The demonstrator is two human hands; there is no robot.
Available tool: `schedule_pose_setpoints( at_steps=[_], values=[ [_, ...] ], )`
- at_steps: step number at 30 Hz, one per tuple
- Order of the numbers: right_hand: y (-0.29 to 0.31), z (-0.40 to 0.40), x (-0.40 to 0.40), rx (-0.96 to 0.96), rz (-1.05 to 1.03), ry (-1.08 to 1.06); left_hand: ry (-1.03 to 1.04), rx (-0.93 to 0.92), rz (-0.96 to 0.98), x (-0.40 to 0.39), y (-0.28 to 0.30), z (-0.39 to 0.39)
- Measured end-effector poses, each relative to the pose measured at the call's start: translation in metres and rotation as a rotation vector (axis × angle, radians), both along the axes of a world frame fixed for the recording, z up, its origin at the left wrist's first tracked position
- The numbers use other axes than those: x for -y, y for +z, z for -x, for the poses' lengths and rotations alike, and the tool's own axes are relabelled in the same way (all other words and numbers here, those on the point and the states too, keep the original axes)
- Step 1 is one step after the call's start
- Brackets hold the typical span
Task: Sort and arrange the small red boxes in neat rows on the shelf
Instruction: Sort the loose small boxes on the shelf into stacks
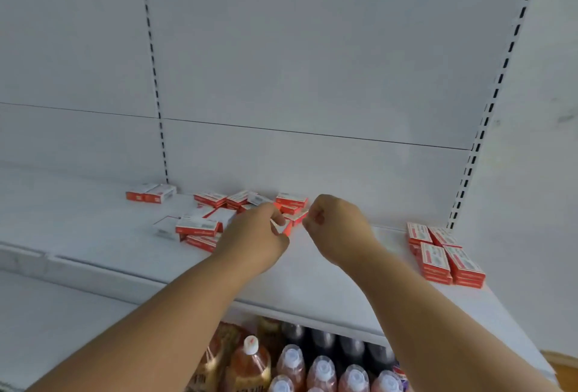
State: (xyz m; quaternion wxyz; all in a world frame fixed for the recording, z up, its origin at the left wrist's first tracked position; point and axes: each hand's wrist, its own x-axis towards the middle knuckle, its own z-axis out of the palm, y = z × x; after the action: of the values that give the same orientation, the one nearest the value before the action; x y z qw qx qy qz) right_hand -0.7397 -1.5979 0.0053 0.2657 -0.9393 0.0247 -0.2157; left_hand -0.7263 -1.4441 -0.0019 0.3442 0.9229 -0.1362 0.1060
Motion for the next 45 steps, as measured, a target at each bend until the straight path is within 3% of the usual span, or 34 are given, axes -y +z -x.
schedule_pose_setpoints(
  at_steps=[8,14,19,22,23,26,27,29,33,37,40,45],
  values=[
    [-0.001,-0.035,-0.125,-0.03,0.043,-0.003,-0.02,0.038,-0.062,-0.128,-0.003,-0.045],
    [-0.003,-0.043,-0.14,-0.371,0.331,-0.291,-0.039,0.144,-0.479,-0.164,-0.01,-0.081],
    [-0.011,-0.034,-0.141,-0.484,0.303,-0.383,-0.078,0.233,-0.505,-0.168,-0.014,-0.092],
    [-0.011,-0.031,-0.137,-0.287,0.054,-0.401,-0.132,0.268,-0.281,-0.168,-0.014,-0.091],
    [-0.011,-0.03,-0.135,-0.186,-0.166,-0.411,-0.15,0.236,-0.134,-0.167,-0.013,-0.089],
    [-0.009,-0.022,-0.13,0.109,-1.114,-0.311,-0.188,-0.029,0.364,-0.155,-0.007,-0.08],
    [-0.006,-0.017,-0.129,0.172,-1.339,-0.23,-0.206,-0.149,0.552,-0.148,-0.005,-0.077],
    [0.0,-0.008,-0.124,0.228,-1.557,-0.086,-0.248,-0.357,0.874,-0.132,-0.003,-0.073],
    [0.004,0.004,-0.104,0.271,-1.576,0.085,-0.363,-0.631,1.253,-0.094,0.002,-0.056],
    [0.004,0.019,-0.07,0.319,-1.553,0.073,-0.464,-0.866,1.421,-0.051,0.012,-0.041],
    [0.005,0.035,-0.034,0.316,-1.428,0.021,-0.539,-0.946,1.414,-0.01,0.014,-0.03],
    [0.007,0.053,0.05,0.323,-1.232,-0.077,-0.397,-0.854,1.291,0.068,0.016,-0.015]
  ],
)
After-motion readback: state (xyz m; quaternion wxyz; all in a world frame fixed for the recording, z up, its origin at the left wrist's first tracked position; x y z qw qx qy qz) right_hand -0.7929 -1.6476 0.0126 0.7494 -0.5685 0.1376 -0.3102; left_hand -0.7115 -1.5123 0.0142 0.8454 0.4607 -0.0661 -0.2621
